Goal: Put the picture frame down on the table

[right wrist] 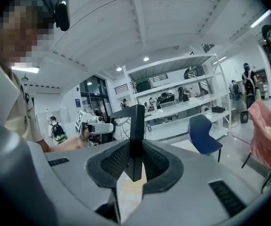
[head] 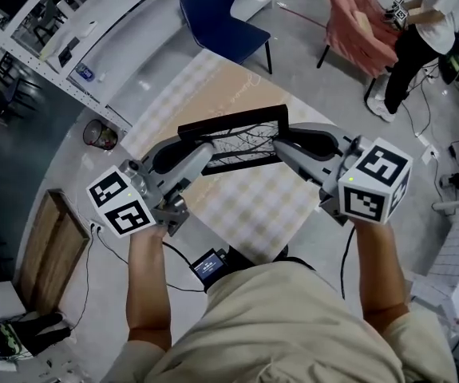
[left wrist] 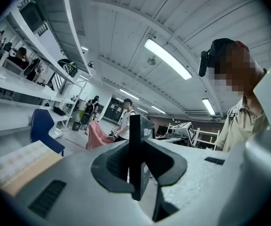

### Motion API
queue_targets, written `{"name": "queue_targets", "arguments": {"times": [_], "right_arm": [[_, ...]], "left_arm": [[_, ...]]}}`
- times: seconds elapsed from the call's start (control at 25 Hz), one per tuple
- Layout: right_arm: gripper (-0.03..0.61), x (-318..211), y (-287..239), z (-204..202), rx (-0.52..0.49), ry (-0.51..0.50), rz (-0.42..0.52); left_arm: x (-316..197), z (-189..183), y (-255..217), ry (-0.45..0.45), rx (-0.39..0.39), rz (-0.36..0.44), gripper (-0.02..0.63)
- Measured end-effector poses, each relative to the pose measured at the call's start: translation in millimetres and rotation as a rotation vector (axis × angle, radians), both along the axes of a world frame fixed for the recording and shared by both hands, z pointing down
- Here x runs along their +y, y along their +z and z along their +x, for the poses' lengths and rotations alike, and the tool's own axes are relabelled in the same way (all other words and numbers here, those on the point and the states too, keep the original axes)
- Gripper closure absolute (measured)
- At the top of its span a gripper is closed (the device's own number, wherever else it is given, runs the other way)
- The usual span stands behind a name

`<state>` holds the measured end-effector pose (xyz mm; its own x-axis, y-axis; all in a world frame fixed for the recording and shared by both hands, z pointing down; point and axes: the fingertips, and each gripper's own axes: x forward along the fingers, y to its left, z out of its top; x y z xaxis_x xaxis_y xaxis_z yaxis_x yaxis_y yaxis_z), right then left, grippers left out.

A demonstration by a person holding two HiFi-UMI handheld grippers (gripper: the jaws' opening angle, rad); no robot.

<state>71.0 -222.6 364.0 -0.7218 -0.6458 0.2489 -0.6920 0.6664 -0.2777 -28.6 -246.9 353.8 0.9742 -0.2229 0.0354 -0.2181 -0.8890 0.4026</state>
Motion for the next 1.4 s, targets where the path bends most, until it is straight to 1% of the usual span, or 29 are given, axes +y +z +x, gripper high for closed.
{"name": "queue_targets", "arguments": {"times": [0.28,0.48,0.72,1.4], "right_arm": [[0.506,-35,15,-3,0.000,0.026,-0.063],[0.506,-58,40,-6,-0.002,0.044,-0.106],[0.506,-77,64,-11,-0.003,0.053,-0.135],[0.506,-141,133,-32,0.000,0.065,-0.261]], "left_arm": [[-37,-3,15,0.011,-0.010,-0.053,0.537],[-60,-5,40,0.015,-0.022,-0.087,0.535],[-80,-10,64,0.015,-0.029,-0.113,0.535],[-144,-30,132,-0.017,-0.068,-0.212,0.532]]}}
